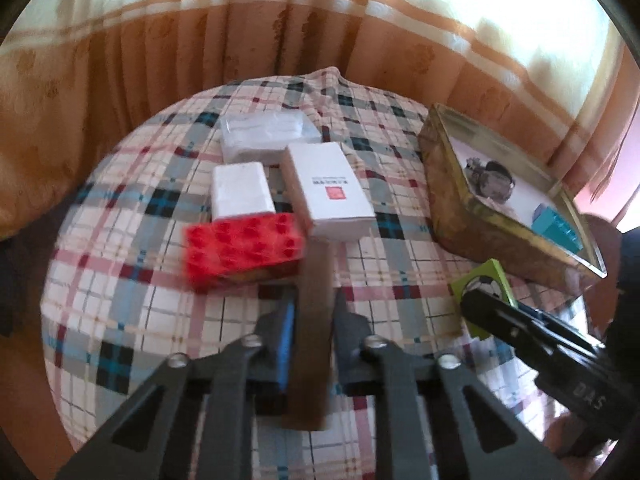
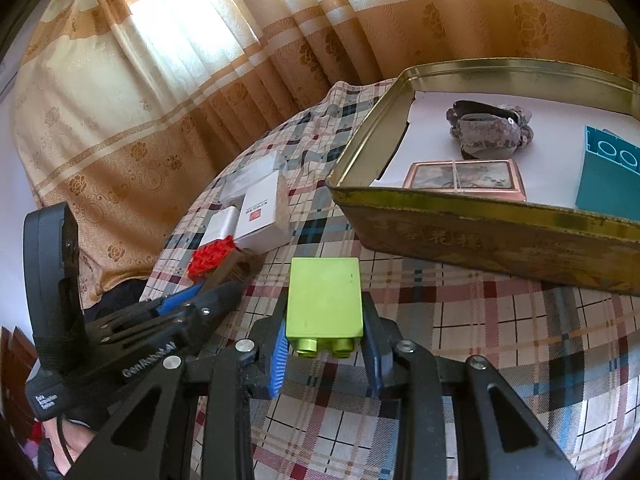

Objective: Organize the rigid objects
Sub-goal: 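Grasp the brown wooden bar with the left gripper, then carry the brown bar with the left while the right carries the green brick toward the tray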

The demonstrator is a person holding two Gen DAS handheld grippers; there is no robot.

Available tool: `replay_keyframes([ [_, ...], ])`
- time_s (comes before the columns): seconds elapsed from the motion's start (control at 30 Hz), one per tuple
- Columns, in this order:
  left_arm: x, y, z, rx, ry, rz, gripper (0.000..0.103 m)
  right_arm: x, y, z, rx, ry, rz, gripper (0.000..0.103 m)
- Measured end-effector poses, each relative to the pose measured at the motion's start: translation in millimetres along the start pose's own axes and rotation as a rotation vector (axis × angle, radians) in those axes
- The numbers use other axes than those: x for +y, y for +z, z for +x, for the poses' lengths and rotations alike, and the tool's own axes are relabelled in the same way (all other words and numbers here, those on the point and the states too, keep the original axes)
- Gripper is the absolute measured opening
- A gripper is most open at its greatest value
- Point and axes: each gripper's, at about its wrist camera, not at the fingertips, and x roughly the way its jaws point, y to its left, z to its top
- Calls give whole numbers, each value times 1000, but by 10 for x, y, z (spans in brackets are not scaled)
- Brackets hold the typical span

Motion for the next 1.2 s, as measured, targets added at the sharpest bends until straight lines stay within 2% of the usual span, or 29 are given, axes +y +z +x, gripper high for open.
replay_keyframes([
  [0.2,9,-123,-62,-22,-37,-42,14,4,3,-11,-10,10,0,34],
  [0.4,-68,-206,-120,-65,-100,-56,14,-8,-1,-99,-58,39,4,34],
  [0.67,-277,-197,-209,-116,-102,-10,14,-12,-6,-194,-114,67,12,34],
  [0.87,-385,-152,-288,-147,-107,9,14,-44,-19,-330,-192,92,33,34],
  [1.03,-558,-108,-377,-193,-82,62,14,-83,-6,-368,-205,77,56,34],
  [1.2,-699,-8,-430,-214,-103,82,14,-110,58,-539,-255,26,26,34],
])
